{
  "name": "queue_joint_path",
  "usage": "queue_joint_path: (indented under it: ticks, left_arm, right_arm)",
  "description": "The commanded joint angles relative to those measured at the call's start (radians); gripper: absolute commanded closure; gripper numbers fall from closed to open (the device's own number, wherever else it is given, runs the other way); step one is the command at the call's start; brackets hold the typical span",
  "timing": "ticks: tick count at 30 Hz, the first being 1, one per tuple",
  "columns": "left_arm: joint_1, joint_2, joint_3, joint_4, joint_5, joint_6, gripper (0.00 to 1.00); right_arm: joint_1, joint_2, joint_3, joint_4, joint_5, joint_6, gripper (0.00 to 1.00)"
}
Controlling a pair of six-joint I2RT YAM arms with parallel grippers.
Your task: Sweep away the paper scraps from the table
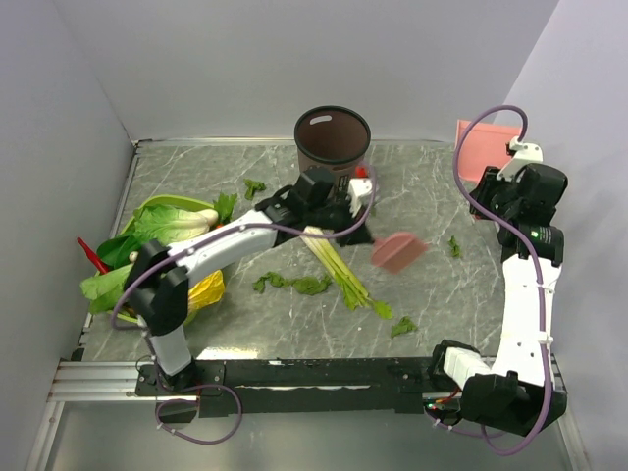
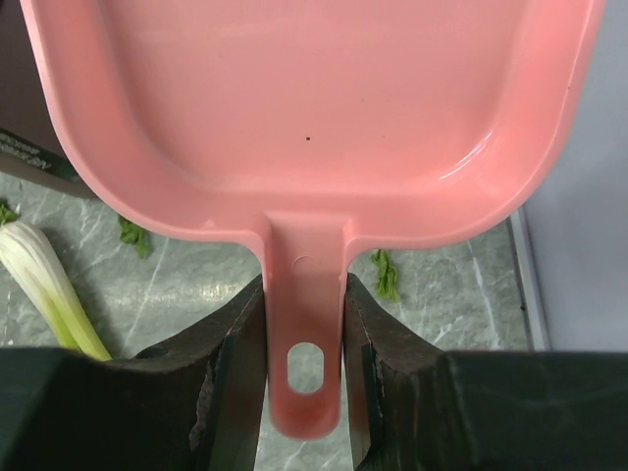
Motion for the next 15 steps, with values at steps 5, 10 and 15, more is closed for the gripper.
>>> queue_joint_path:
  ticks: [5, 10, 15]
  left_arm:
    - [-0.014, 0.394, 0.421, 0.394, -0.201, -0.322, 0.99]
    - [-0.074, 0.628, 0.644, 0.552, -0.34, -0.316, 0.99]
    - [-0.121, 0.816, 0.883, 0.58, -0.375, -0.264, 0.99]
  right_arm:
    - [-0.005, -0.012, 0.111, 0.02, 0.029, 0.047, 1.0]
    - [-0.005, -0.004, 0.101, 0.013, 0.037, 0.044, 1.0]
    - [-0.005, -0.004, 0.089, 0.002, 0.023, 0.027, 1.0]
